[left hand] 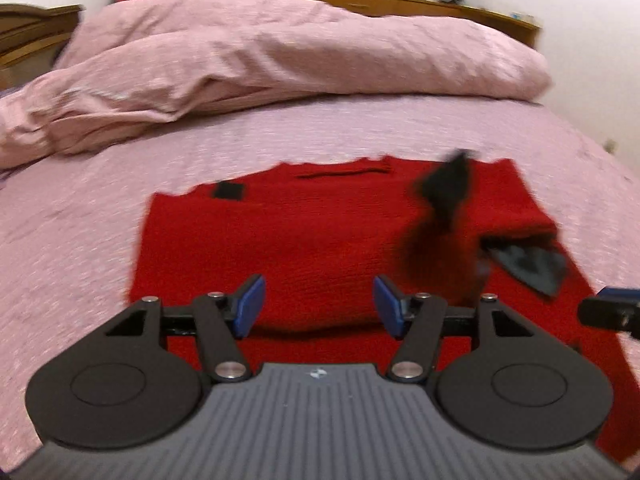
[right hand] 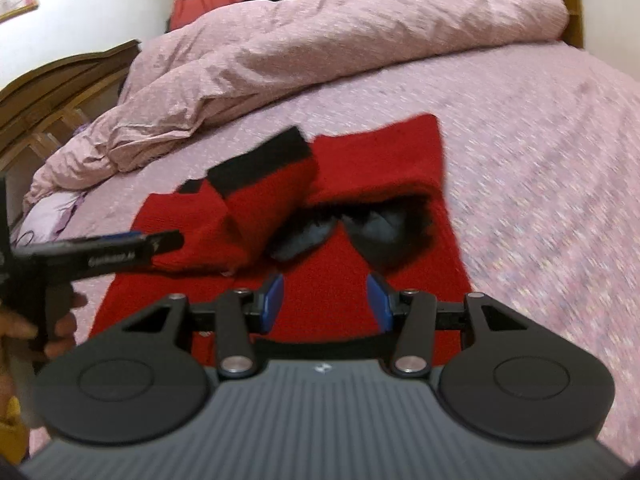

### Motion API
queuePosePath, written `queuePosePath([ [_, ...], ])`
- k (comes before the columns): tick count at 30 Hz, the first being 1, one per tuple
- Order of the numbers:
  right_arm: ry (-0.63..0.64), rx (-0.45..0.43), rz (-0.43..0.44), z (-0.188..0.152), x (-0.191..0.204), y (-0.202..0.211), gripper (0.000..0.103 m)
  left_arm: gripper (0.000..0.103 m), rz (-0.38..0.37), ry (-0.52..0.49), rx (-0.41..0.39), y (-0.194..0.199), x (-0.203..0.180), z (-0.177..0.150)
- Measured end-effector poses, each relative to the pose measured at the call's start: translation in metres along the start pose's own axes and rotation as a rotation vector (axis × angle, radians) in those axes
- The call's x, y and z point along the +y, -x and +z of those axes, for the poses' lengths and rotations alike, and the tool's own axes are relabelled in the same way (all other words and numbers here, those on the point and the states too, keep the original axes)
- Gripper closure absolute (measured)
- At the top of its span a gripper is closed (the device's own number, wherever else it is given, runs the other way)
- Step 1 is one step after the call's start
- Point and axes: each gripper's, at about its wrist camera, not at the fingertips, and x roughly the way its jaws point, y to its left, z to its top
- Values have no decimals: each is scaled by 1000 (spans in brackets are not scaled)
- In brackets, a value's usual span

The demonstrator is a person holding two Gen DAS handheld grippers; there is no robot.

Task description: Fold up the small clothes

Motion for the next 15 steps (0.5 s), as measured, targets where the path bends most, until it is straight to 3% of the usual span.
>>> queuePosePath([
  [6,35,14,63,11,25,-38,54,37,85,96,56,-6,39,-14],
  [15,40,-26,-34,36,10,-55,54,37,165,127,71,-15,80,-16],
])
